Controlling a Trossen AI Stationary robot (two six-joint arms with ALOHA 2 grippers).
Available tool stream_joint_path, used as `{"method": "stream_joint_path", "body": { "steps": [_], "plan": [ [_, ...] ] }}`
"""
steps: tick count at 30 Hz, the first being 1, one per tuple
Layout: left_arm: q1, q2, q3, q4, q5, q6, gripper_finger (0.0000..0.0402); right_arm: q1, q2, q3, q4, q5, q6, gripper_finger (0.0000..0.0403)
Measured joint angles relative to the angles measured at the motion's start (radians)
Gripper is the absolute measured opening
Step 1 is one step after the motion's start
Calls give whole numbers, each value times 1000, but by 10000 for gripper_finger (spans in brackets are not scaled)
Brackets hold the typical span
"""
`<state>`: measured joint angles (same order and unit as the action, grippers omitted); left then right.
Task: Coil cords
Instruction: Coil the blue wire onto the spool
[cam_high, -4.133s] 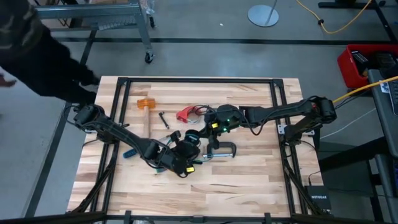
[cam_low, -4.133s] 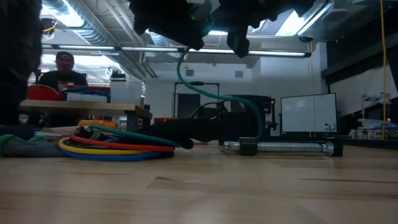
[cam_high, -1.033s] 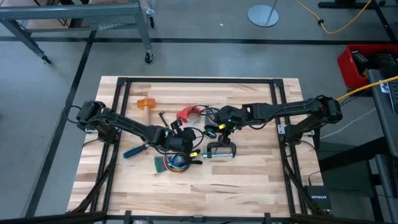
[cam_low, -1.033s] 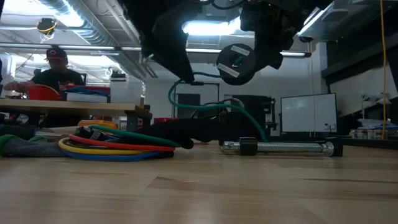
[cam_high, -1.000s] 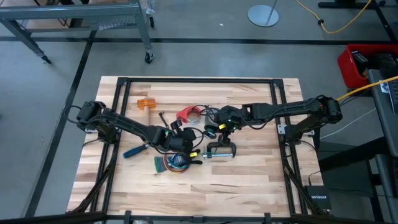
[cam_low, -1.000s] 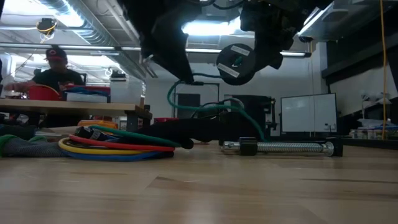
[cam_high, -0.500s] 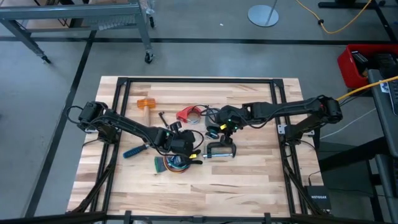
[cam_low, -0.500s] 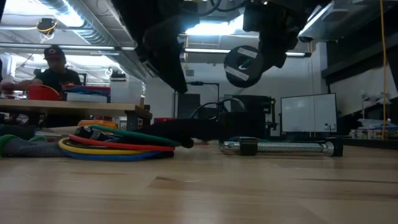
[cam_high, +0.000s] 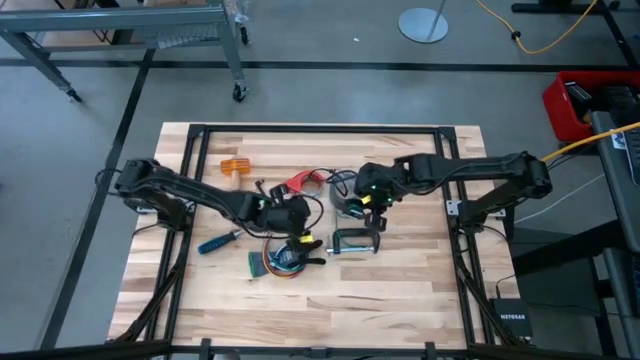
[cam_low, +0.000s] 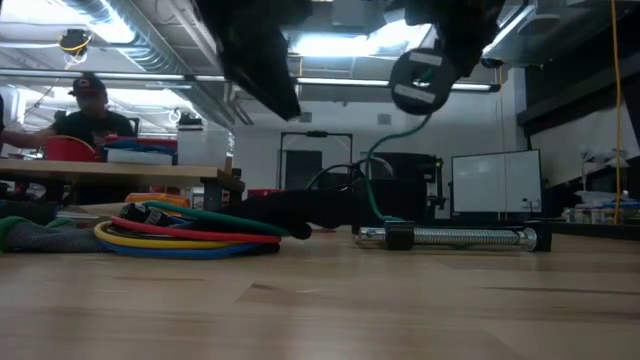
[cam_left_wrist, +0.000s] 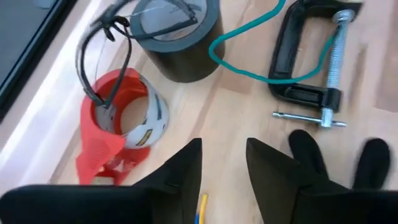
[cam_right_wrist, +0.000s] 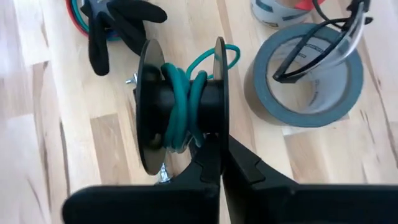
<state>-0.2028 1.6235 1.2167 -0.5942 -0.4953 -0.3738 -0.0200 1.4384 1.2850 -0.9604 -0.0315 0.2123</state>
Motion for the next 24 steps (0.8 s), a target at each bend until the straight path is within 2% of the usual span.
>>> {"method": "stream_joint_path", "body": {
  "steps": [5, 9, 16, 19, 24],
  "plan": [
    [1, -121, 0, -149, 24, -21, 104, 0, -8, 51, -38, -14, 1, 2],
    [-18, -208, 0, -293, 25, -95, 95, 1, -12, 100, -43, -42, 2, 2],
    [-115, -286, 0, -503, 14, -206, 78, 17, -12, 200, -47, -85, 4, 2],
    [-194, -323, -7, -595, -47, -322, 68, 43, -12, 244, -56, -85, 4, 2],
    [-368, -455, -134, -569, -175, -518, 51, 98, -11, 312, -88, -71, 4, 2]
  ]
}}
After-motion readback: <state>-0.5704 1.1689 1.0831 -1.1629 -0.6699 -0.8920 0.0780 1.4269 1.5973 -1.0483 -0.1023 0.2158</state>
